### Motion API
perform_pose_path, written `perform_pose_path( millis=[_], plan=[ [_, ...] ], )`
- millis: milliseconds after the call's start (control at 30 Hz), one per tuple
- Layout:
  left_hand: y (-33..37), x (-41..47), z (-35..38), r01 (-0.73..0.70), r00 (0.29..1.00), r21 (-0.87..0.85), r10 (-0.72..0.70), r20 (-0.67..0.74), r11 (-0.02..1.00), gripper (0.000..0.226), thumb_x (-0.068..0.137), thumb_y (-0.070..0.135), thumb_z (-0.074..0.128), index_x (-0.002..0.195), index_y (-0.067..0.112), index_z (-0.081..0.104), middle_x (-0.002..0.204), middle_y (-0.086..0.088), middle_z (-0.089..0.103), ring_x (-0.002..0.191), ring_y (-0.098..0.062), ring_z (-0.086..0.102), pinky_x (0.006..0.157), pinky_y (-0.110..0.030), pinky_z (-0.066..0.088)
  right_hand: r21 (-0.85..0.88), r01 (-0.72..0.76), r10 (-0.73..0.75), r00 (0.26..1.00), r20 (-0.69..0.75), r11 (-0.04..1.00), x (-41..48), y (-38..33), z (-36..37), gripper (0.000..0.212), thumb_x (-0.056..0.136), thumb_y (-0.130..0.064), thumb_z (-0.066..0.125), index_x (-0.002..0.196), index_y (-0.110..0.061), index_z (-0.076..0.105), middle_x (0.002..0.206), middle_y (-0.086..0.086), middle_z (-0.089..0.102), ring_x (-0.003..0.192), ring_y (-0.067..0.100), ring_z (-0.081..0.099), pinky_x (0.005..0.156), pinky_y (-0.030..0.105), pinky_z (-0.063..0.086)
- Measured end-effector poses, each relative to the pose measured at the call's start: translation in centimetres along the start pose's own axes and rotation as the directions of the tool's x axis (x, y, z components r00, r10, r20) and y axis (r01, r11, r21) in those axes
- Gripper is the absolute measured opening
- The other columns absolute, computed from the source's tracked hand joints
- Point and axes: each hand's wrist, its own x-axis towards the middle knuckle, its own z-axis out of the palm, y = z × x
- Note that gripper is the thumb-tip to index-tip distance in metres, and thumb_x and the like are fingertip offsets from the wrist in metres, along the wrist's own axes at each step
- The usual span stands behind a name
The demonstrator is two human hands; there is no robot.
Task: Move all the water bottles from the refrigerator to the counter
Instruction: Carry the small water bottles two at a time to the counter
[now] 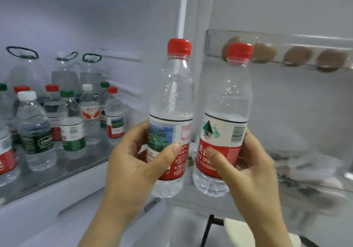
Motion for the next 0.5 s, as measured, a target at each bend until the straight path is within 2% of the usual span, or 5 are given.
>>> perform_pose_path(
  millis=[67,133,267,400,500],
  plan=[
    [0.3,-0.4,2.5,0.003,0.998,-0.036,0.0,0.062,0.999,0.05,0.06,0.023,0.089,0.105,0.026,0.068,0.097,0.009,0.076,0.087,-0.008,0.073,0.066,-0.015,0.055,-0.057,0.004,-0.007,0.999,-0.05,0.998,-0.7,-0.6,-2.8,0.052,0.071,-0.005,0.079,0.113,-0.031,0.066,0.091,-0.014,0.075,0.079,0.005,0.072,0.063,0.012,0.052],
    [0.6,-0.9,5.1,0.006,0.993,-0.087,0.004,0.115,0.996,0.05,0.059,0.03,0.091,0.105,0.025,0.069,0.097,0.008,0.076,0.086,-0.009,0.073,0.065,-0.015,0.055,-0.09,-0.002,-0.007,0.994,-0.105,0.996,-1.5,-1.2,-5.8,0.053,0.07,-0.007,0.08,0.114,-0.033,0.066,0.092,-0.013,0.075,0.08,0.005,0.072,0.064,0.012,0.052],
    [1.0,-2.4,11.1,0.035,0.974,-0.177,0.006,0.228,0.984,0.048,0.059,0.04,0.078,0.105,0.027,0.071,0.099,0.006,0.076,0.089,-0.011,0.073,0.067,-0.015,0.055,-0.159,-0.029,-0.009,0.973,-0.229,0.987,-3.5,-2.4,-12.0,0.058,0.067,-0.018,0.084,0.119,-0.033,0.064,0.095,-0.013,0.075,0.084,0.005,0.071,0.066,0.012,0.052],
    [1.6,-4.9,17.9,0.087,0.945,-0.233,-0.007,0.326,0.969,0.056,0.053,0.031,0.09,0.104,0.026,0.07,0.096,0.009,0.076,0.087,-0.008,0.073,0.065,-0.015,0.055,-0.263,-0.075,-0.019,0.941,-0.338,0.962,-6.0,-3.8,-18.6,0.061,0.062,-0.032,0.087,0.117,-0.043,0.062,0.097,-0.02,0.073,0.087,0.005,0.07,0.07,0.02,0.055],
    [2.4,-7.2,23.1,0.147,0.917,-0.29,-0.021,0.398,0.946,0.053,0.051,0.035,0.075,0.103,0.025,0.069,0.093,0.008,0.077,0.084,-0.008,0.073,0.064,-0.015,0.055,-0.334,-0.112,-0.037,0.911,-0.41,0.936,-8.2,-5.2,-23.8,0.063,0.063,-0.036,0.08,0.122,-0.042,0.06,0.1,-0.023,0.071,0.092,0.004,0.068,0.071,0.021,0.055]
  ],
)
